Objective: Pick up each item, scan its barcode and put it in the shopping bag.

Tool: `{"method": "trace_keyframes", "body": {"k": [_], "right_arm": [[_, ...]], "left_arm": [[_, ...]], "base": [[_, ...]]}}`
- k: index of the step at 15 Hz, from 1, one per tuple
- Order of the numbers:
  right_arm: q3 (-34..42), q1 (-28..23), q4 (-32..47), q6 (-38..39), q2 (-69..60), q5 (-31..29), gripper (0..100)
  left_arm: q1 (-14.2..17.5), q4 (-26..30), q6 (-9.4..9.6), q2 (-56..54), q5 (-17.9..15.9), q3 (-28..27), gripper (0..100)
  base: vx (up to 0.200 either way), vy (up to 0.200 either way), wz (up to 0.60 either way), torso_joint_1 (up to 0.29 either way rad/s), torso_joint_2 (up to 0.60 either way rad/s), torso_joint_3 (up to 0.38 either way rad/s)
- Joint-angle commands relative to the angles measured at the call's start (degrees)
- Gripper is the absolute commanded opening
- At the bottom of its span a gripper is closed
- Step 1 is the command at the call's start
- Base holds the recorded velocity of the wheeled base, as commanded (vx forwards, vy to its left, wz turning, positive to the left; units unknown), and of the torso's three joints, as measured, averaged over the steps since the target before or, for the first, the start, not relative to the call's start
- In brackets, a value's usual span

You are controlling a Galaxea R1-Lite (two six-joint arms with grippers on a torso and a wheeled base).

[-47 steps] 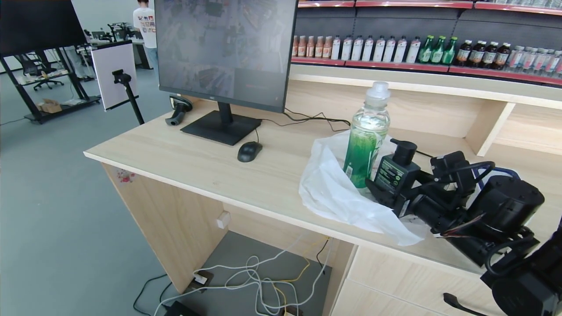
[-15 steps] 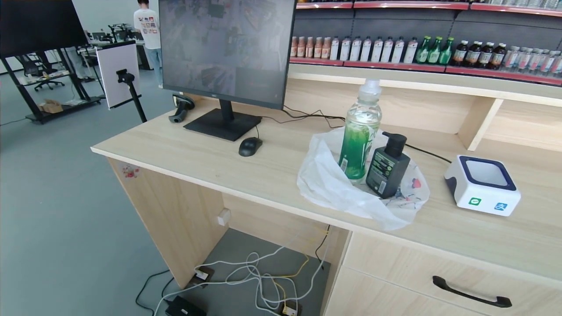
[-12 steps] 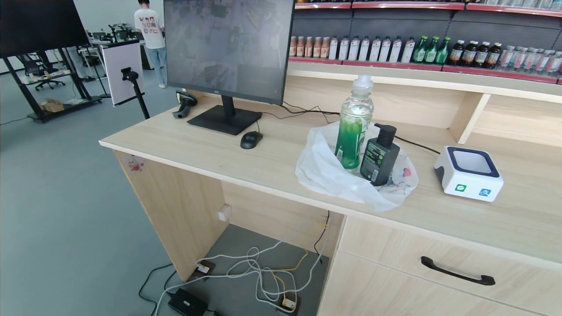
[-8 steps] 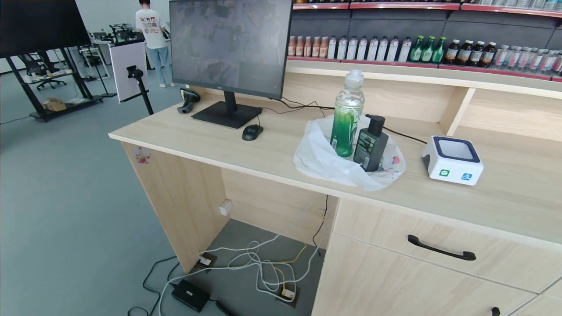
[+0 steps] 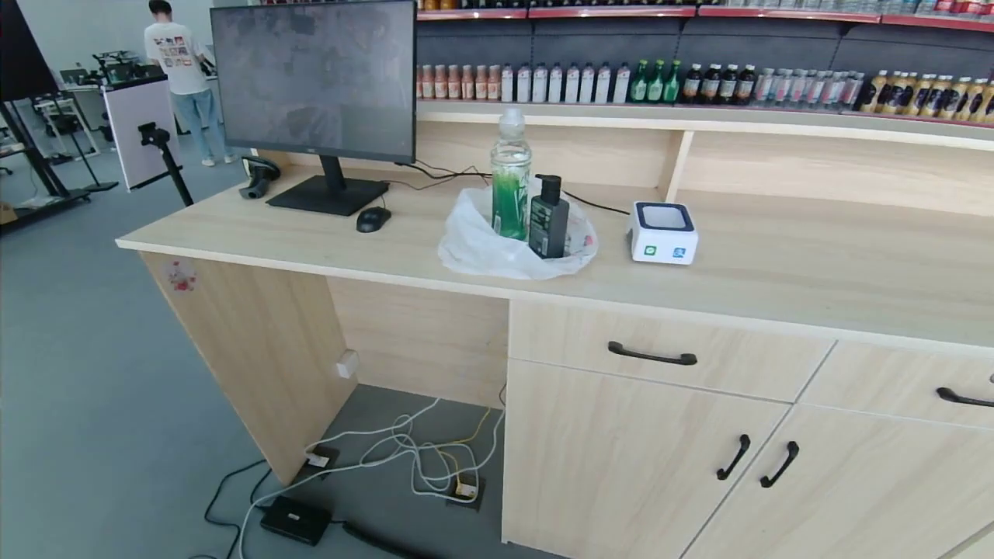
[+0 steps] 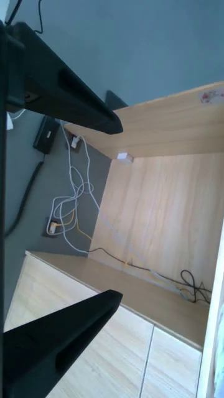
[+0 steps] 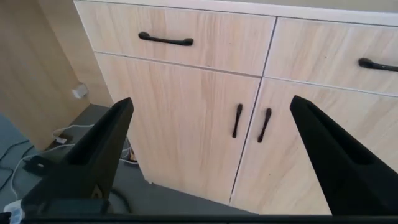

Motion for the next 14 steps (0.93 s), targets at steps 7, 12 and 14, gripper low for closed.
{"method": "trace_keyframes", "body": {"k": [7,12,14], "right_arm": [[0.0,0.0,0.0,0.1,0.1,0.0,100],[0.0,0.0,0.0,-0.3,0.1,0.0,100],[0.0,0.0,0.0,-0.1,0.1,0.0,100]], "left_arm": [[0.0,-0.1,-0.26,0.0,0.1,0.0,100],[0.0,-0.1,-0.18,0.0,0.0,0.0,100],[0.0,-0.1,0.00,0.0,0.0,0.0,100]], "base": [[-0.029,0.029,-0.17,0.002,0.00,0.000],[-0.120,0.120,0.00,0.004,0.01,0.001],[0.000,0.000,0.00,0.000,0.00,0.000]]}}
